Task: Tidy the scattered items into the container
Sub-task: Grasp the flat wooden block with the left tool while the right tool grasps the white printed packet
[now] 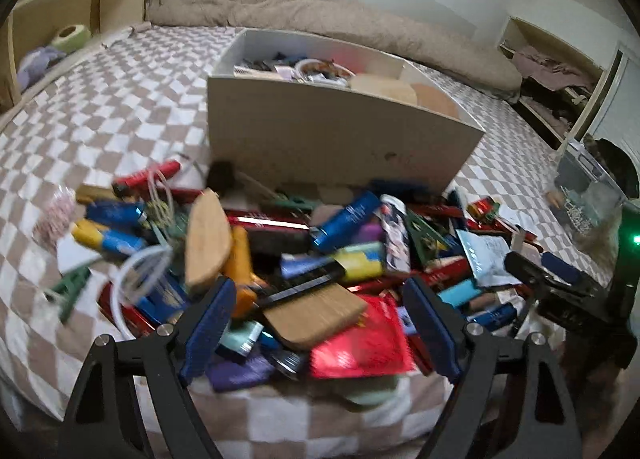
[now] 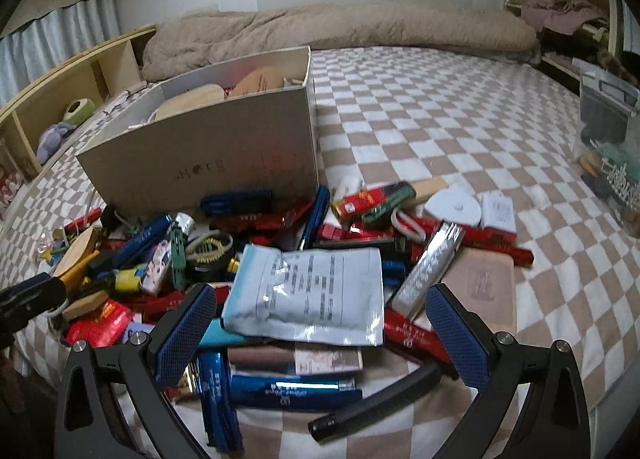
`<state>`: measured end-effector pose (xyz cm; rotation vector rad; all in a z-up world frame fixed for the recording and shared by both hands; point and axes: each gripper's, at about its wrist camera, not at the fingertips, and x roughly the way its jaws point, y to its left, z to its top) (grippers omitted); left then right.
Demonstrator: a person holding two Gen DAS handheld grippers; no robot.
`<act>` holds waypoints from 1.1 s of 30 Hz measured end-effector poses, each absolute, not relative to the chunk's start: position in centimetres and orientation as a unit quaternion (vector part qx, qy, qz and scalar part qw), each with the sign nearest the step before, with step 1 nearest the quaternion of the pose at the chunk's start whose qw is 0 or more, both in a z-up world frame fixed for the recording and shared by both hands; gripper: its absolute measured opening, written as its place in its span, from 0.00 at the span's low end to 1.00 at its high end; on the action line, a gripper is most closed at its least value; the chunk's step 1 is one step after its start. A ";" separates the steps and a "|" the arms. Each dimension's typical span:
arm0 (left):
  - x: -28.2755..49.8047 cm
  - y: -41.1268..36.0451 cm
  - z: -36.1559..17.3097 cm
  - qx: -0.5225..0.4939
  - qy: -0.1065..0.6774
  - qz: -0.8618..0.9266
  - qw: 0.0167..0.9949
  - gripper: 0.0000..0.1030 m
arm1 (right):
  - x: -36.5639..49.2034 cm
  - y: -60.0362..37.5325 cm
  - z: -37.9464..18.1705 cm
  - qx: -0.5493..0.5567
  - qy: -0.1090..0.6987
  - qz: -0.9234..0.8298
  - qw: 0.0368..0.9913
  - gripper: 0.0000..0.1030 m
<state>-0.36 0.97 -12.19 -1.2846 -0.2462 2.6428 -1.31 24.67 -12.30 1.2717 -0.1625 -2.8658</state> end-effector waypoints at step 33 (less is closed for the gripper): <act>-1.0 3.8 -15.9 -0.450 -0.107 0.886 -0.024 0.94 | -3.7 24.4 -15.9 0.426 -0.099 -0.899 0.019 1.00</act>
